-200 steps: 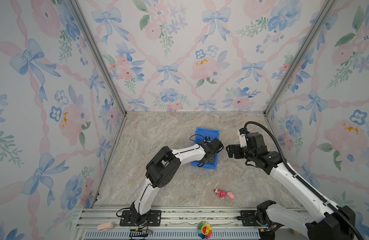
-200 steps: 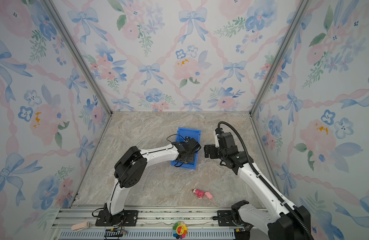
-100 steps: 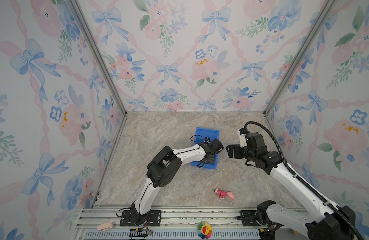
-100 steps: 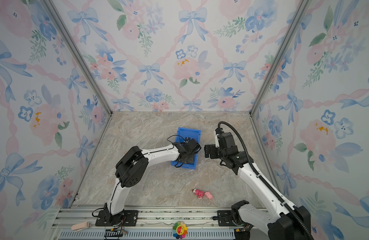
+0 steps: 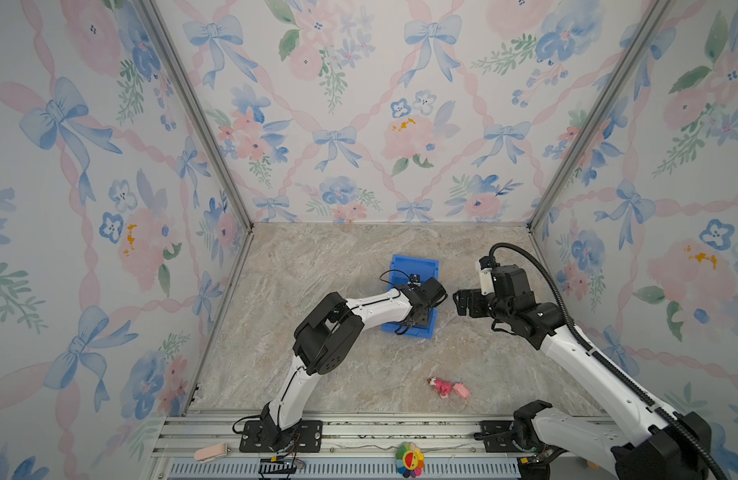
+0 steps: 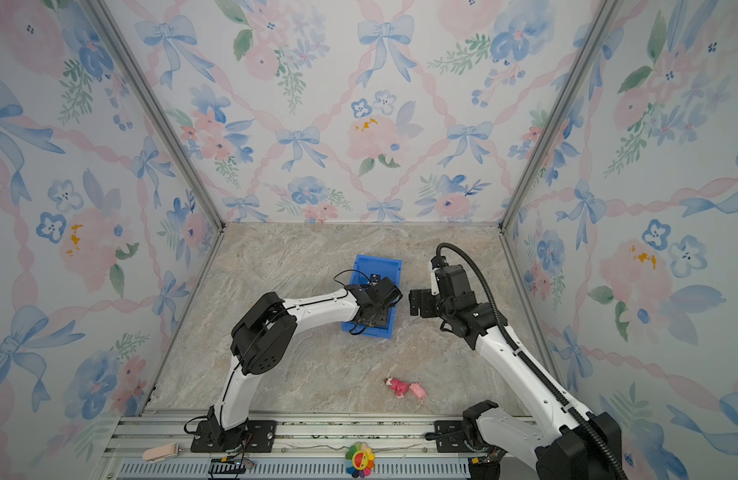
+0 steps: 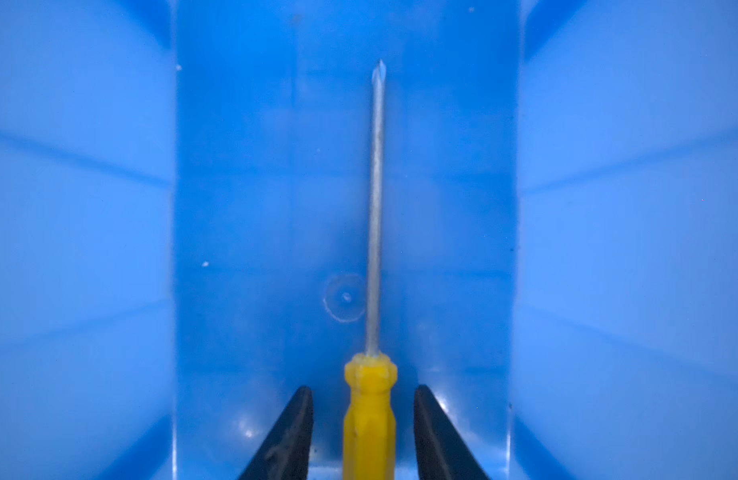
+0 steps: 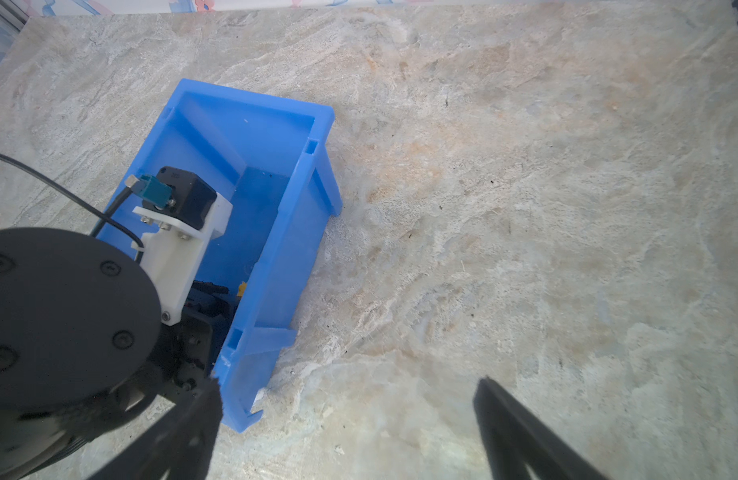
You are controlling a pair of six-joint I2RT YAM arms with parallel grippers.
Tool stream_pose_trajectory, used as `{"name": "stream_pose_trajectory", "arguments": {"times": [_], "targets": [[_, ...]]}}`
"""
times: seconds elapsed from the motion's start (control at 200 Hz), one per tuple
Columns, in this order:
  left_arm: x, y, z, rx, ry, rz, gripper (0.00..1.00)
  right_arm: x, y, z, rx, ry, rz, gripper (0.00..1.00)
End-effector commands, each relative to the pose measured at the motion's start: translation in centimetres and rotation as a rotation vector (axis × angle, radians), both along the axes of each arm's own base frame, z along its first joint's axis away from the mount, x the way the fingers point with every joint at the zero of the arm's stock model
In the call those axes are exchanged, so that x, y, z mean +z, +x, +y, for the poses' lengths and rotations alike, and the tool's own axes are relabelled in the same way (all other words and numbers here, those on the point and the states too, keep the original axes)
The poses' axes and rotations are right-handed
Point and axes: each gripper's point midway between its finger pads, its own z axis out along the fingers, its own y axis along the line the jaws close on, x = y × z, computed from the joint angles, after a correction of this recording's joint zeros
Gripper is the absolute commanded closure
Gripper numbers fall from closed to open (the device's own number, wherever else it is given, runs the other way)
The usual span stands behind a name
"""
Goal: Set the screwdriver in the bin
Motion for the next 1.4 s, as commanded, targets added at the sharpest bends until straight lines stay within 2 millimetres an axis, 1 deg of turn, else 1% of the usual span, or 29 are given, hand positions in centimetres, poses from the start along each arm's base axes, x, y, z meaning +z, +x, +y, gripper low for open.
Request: {"name": "stream_pose_trajectory", "arguments": {"times": [0.0, 0.175, 0.235, 0.315, 0.38, 0.445, 0.475, 0.52, 0.59, 0.615, 0.675, 0.73, 0.745, 0.795, 0.865, 0.93, 0.95, 1.005, 1.075, 1.115, 1.13, 1.14, 1.19, 1.22, 1.255, 1.325, 1.395], "targets": [[3.5, 0.8, 0.3, 0.019, -0.036, -0.061, 0.52, 1.0, -0.2, -0.7, -0.028, 0.005, -0.014, 0.03], [5.9, 0.2, 0.5, 0.01, -0.076, -0.081, 0.51, 1.5, -0.4, -0.7, -0.033, 0.02, -0.028, 0.03], [7.1, -0.1, 0.5, 0.003, -0.095, -0.095, 0.51, 1.6, -0.5, -0.9, -0.038, 0.022, -0.035, 0.03], [8.7, -0.6, 1.1, 0.003, -0.114, -0.115, 0.49, 1.9, -0.7, -1.0, -0.041, 0.03, -0.046, 0.03], [10.1, -1.2, 1.8, 0.006, -0.131, -0.134, 0.45, 2.3, -0.9, -0.9, -0.028, 0.048, -0.062, 0.03], [11.4, -1.6, 2.8, 0.008, -0.139, -0.158, 0.34, 2.6, -1.1, -1.0, -0.023, 0.069, -0.082, 0.03], [12.0, -1.8, 3.2, 0.002, -0.138, -0.172, 0.3, 2.8, -1.0, -1.2, -0.03, 0.072, -0.09, 0.03], [13.0, -2.0, 4.0, -0.011, -0.135, -0.198, 0.28, 2.9, -1.0, -1.7, -0.046, 0.074, -0.097, 0.03], [14.1, -2.3, 5.3, -0.04, -0.101, -0.239, 0.24, 2.7, -0.9, -2.6, -0.074, 0.071, -0.091, 0.03], [14.3, -2.4, 5.9, -0.048, -0.086, -0.254, 0.21, 2.6, -0.9, -2.9, -0.079, 0.071, -0.089, 0.03], [14.8, -2.6, 7.7, -0.05, -0.053, -0.283, 0.13, 2.5, -0.8, -3.5, -0.084, 0.074, -0.088, 0.03], [14.8, -2.5, 9.8, -0.039, -0.015, -0.304, 0.03, 2.4, -0.8, -4.3, -0.105, 0.068, -0.094, 0.03], [14.9, -2.3, 10.5, -0.029, -0.008, -0.313, 0.02, 2.3, -0.9, -4.6, -0.114, 0.068, -0.099, 0.03], [14.5, -2.2, 13.1, 0.008, 0.027, -0.324, 0.02, 2.2, -0.9, -6.0, -0.169, 0.056, -0.124, 0.03], [13.9, -2.0, 17.3, 0.087, 0.056, -0.328, 0.02, 2.0, -1.2, -8.0, -0.256, 0.036, -0.169, 0.03], [14.0, -2.0, 21.2, 0.172, 0.072, -0.37, 0.02, 1.5, -1.3, -9.3, -0.294, 0.012, -0.224, 0.03], [14.0, -2.1, 22.4, 0.197, 0.077, -0.381, 0.02, 1.1, -1.4, -9.5, -0.291, 0.003, -0.24, 0.03], [14.0, -2.2, 24.9, 0.247, 0.051, -0.404, 0.02, 0.1, -1.7, -10.4, -0.309, -0.024, -0.281, 0.03], [13.9, -2.0, 27.9, 0.317, 0.028, -0.44, 0.02, -1.5, -2.6, -13.0, -0.417, -0.069, -0.294, 0.03], [13.8, -1.8, 29.6, 0.359, 0.033, -0.465, 0.02, -2.4, -3.1, -13.9, -0.445, -0.068, -0.294, 0.03], [14.2, -1.6, 30.1, 0.372, 0.033, -0.483, 0.02, -2.7, -3.2, -14.0, -0.443, -0.063, -0.295, 0.03], [13.4, -1.9, 30.7, 0.379, 0.047, -0.473, 0.02, -2.9, -3.2, -14.0, -0.437, -0.057, -0.295, 0.03], [12.7, -1.9, 32.4, 0.411, 0.078, -0.507, 0.02, -3.7, -3.5, -13.7, -0.39, -0.034, -0.31, 0.03], [12.0, -2.1, 33.4, 0.429, 0.11, -0.523, 0.02, -4.1, -3.6, -13.4, -0.353, -0.03, -0.325, 0.03], [11.2, -2.2, 34.1, 0.424, 0.142, -0.543, 0.02, -4.6, -3.9, -13.3, -0.332, -0.035, -0.341, 0.03], [9.7, -2.5, 34.7, 0.376, 0.169, -0.546, 0.02, -5.5, -4.5, -13.8, -0.348, -0.065, -0.36, 0.03], [8.7, -2.8, 34.9, 0.331, 0.194, -0.558, 0.02, -6.5, -5.0, -14.2, -0.352, -0.102, -0.361, 0.03]]}}
